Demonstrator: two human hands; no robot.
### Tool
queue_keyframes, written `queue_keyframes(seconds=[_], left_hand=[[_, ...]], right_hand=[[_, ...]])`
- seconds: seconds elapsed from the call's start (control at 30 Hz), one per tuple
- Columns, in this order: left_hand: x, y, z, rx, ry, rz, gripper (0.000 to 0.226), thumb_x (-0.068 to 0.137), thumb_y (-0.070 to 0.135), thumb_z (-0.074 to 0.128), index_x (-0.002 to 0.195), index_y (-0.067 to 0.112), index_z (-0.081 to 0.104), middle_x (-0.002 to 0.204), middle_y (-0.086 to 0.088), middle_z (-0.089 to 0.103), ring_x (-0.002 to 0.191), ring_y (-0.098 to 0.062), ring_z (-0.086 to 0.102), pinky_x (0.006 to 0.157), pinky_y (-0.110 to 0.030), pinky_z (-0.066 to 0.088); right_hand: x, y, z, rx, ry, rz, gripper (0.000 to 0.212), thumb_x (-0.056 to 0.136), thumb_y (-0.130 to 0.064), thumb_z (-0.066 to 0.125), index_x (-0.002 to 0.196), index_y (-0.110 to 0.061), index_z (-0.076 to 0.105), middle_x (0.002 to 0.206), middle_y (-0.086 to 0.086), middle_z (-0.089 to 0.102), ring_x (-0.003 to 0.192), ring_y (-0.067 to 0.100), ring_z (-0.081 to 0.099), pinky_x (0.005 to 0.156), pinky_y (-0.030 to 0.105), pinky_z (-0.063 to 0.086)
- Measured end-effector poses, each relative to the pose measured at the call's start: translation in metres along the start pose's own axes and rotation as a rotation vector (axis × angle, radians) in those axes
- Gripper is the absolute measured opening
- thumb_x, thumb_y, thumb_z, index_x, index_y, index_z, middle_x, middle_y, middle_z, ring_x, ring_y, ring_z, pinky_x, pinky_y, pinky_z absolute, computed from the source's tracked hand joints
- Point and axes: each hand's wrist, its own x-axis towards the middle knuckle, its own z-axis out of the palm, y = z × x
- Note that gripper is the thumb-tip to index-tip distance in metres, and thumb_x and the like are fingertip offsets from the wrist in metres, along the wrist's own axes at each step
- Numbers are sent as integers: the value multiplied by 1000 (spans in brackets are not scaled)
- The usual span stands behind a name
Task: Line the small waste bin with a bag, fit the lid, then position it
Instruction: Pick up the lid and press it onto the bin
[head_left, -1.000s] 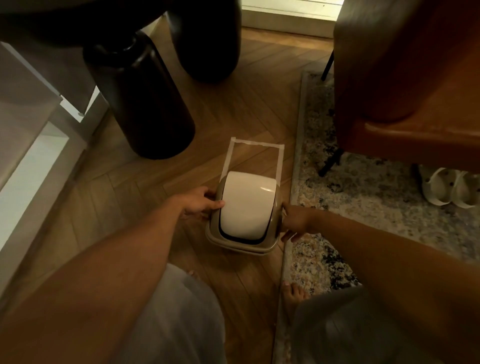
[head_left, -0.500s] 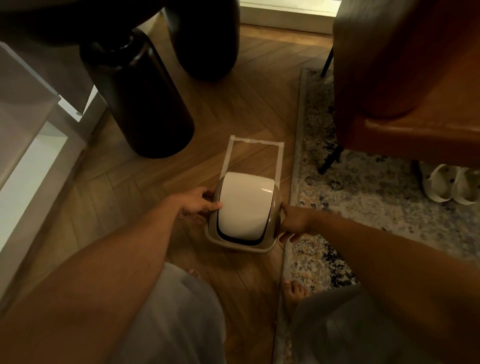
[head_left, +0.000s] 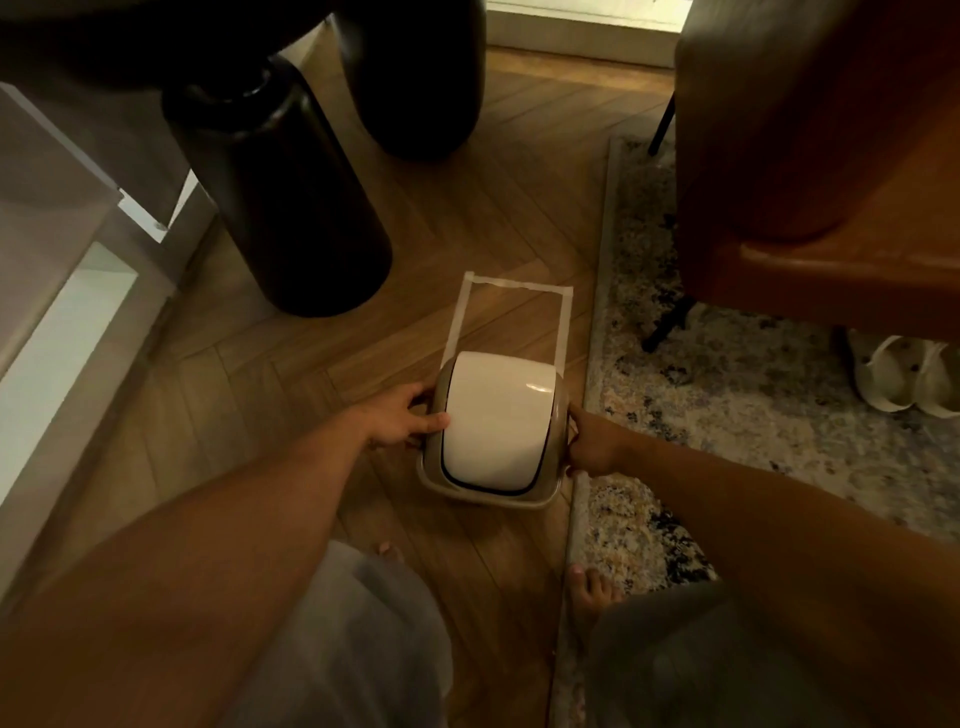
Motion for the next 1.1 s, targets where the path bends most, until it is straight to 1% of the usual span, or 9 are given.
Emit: queue_keyframes(seconds=[0.13,0.33,0.47,0.57,0.67,0.77,0.87,1.0,1.1], left_hand=[[1,2,1,-11,9,3,75,96,16,66,159,18,26,165,-4,28,118,-25,56,66,-23,58],[1,2,0,-34,26,-29,78,94,18,67,159,20,24,164,-6,30,137,-34,47,76,-29,56],[4,-1,-1,24,55,-33,79,93,24,70,159,21,27,161,-4,35,138,-29,45,92,-43,55],[6,-4,-4,70,64,-47,83,89,33,74,158,24,29,160,-2,39,141,-27,43,105,-52,47],[4,-3,-4,87,58,-46,88,86,35,77,158,25,28,160,-2,37,143,-27,41,104,-50,48],[4,-1,-6,174,48,1,96,82,38,80,159,25,25,161,0,36,144,-26,39,102,-45,48],[6,-2,-6,248,56,40,97,80,36,83,159,26,27,161,-1,37,148,-25,35,115,-51,39],[7,-2,-6,293,48,73,94,79,36,84,157,27,34,159,1,41,145,-27,39,116,-52,37],[9,-3,-7,336,56,93,93,79,36,84,157,26,35,158,3,43,139,-28,48,116,-47,38]], right_hand=[[7,6,-3,-50,24,-10,101,90,-4,71,165,-22,7,133,23,64,94,33,75,78,39,63],[15,4,-9,-179,196,-25,64,100,-16,62,159,-16,36,144,21,59,127,37,60,98,38,50],[13,1,-17,-211,222,-5,57,105,-17,51,158,-7,35,152,19,52,136,35,53,108,38,45],[12,-9,-24,-140,266,-37,51,104,-13,48,155,-8,42,145,19,58,128,34,59,96,33,48],[5,-24,-27,-49,317,-102,42,108,-17,42,149,-9,50,144,15,59,129,32,57,92,29,42],[-8,-37,-27,22,360,-209,39,112,-29,35,134,-10,60,126,9,66,114,25,61,84,29,39],[-20,-37,-17,66,286,-292,45,110,-39,37,147,-15,47,130,-3,56,117,13,52,92,26,37],[-12,-21,-4,-8,261,-350,59,107,-50,36,159,-25,23,156,5,45,130,21,52,101,31,40],[-7,-18,-1,2,271,-335,59,106,-55,36,157,-31,20,156,5,45,132,28,54,105,39,45]])
